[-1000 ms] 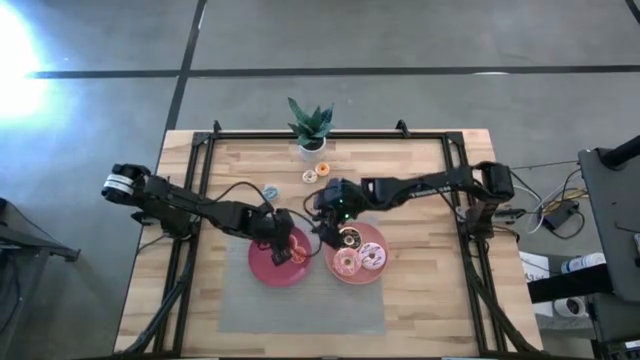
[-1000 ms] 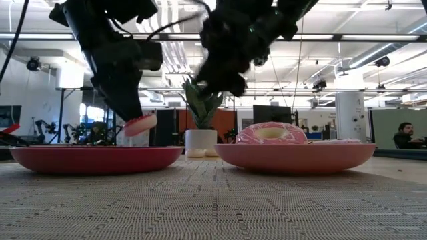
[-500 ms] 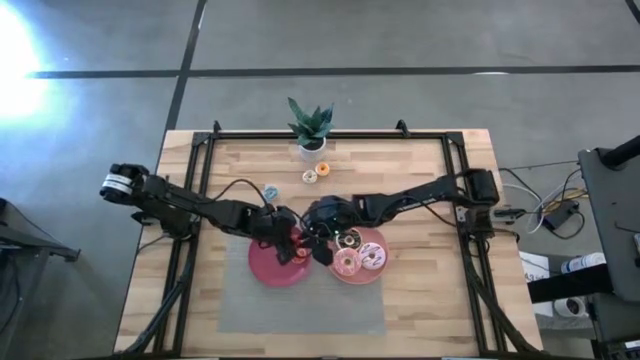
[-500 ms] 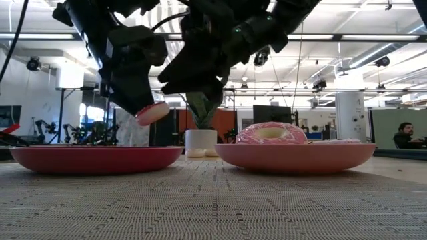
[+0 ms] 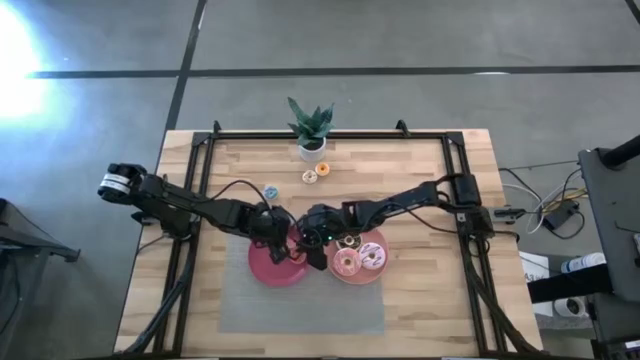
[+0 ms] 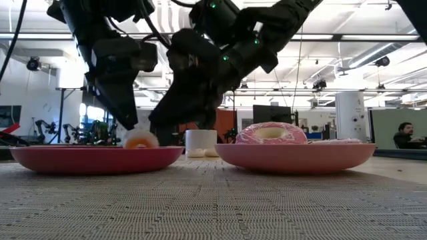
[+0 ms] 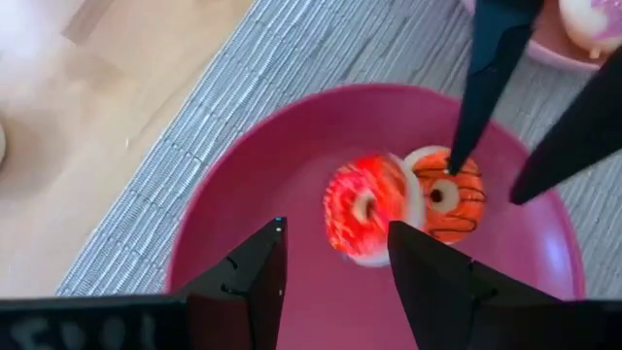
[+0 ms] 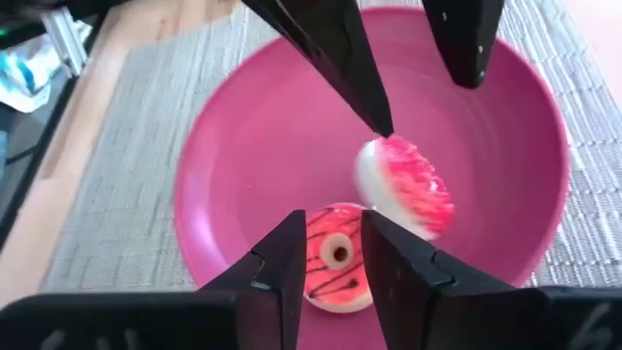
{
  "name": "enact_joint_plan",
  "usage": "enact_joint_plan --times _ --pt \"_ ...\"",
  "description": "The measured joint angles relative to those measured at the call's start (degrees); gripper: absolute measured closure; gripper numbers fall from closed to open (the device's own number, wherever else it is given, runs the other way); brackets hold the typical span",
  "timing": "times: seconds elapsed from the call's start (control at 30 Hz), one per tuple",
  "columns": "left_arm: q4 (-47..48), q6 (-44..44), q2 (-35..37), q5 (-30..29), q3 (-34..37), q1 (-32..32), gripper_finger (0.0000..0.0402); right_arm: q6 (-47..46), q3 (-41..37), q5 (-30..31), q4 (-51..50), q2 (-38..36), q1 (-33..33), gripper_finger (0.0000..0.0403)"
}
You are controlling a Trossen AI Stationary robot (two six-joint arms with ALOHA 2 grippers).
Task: Pick & Place donuts
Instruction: Put the small yellow donut on the pink plate
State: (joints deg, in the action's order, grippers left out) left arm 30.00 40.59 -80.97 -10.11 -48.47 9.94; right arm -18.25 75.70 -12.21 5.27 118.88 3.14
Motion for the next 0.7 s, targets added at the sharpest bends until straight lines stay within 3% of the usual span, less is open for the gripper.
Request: enact_joint_plan --times 0.2,0.5,0.6,0.7 --pt "0.06 -0.17 3.08 -3.62 -0.02 0.06 0.0248 3.66 -0.07 1.87 -5.51 -6.16 -0.99 0.031" --pt "3.56 2.61 10.38 -8.72 -0.02 0.01 0.0248 4.02 -1.35 18.56 -23.47 -15.0 -11.03 0.031" --pt "3.2 6.47 14.58 -9.84 -0.02 0.04 0.0248 -0.86 -1.76 14.11 -26.13 -13.58 -17.93 0.0309" --pt "3.12 9.47 18.5 -10.19 -0.02 0.14 0.0248 -9.68 -1.77 5.53 -25.81 -10.61 -24.8 0.0306"
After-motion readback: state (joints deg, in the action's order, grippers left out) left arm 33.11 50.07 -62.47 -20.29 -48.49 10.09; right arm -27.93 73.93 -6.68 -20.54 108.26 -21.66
